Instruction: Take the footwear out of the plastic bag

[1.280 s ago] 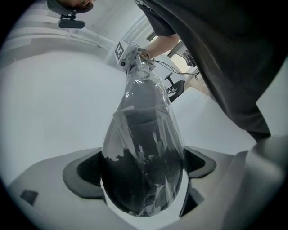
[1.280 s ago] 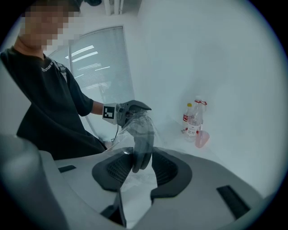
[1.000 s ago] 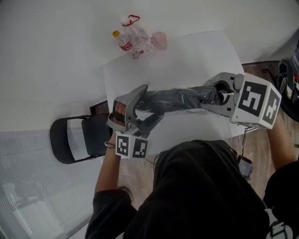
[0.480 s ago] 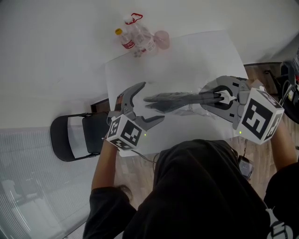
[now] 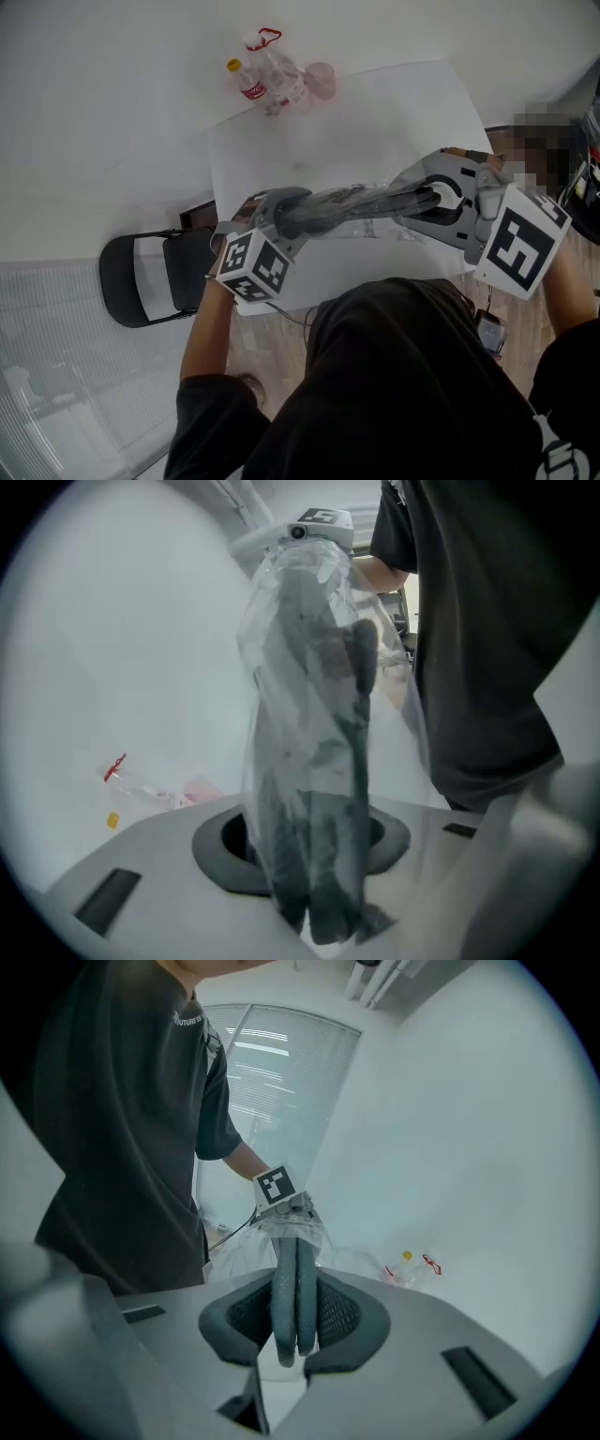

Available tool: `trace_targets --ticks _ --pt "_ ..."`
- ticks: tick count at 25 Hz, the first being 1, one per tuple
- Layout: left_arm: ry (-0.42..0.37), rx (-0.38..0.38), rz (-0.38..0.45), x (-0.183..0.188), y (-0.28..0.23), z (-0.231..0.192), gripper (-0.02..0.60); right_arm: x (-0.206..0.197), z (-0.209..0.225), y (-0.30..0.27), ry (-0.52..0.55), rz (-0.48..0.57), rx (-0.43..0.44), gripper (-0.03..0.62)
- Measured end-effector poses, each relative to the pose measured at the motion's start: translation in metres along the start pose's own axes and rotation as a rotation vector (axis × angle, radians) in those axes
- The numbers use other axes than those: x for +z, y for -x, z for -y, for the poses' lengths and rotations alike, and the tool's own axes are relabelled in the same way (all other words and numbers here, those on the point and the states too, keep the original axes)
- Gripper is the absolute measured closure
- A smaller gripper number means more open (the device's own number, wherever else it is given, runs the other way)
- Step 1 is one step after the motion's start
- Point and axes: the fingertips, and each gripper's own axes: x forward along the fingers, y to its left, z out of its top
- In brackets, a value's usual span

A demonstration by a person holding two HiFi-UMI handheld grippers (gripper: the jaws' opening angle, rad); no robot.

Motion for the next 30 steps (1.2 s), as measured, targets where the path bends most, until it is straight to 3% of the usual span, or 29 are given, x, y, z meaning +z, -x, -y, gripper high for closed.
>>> trace_targets --ticks 10,21,30 --pt "0.048 -0.072 -0.020 -0.005 -0.004 0.013 0.428 -0.008 -0.002 -0.005 0.003 -0.018 0.017 0.514" --pt "0.082 -0.032 -0.041 -0.039 -0.004 0.013 0.452 -0.017 -0.003 -0.003 -0.016 -0.016 0.012 0.516" --pt "0.087 -0.040 -0.050 -0.041 -0.006 0.015 0.462 -0.021 -0.004 -0.004 -0.020 -0.012 0.018 0.516"
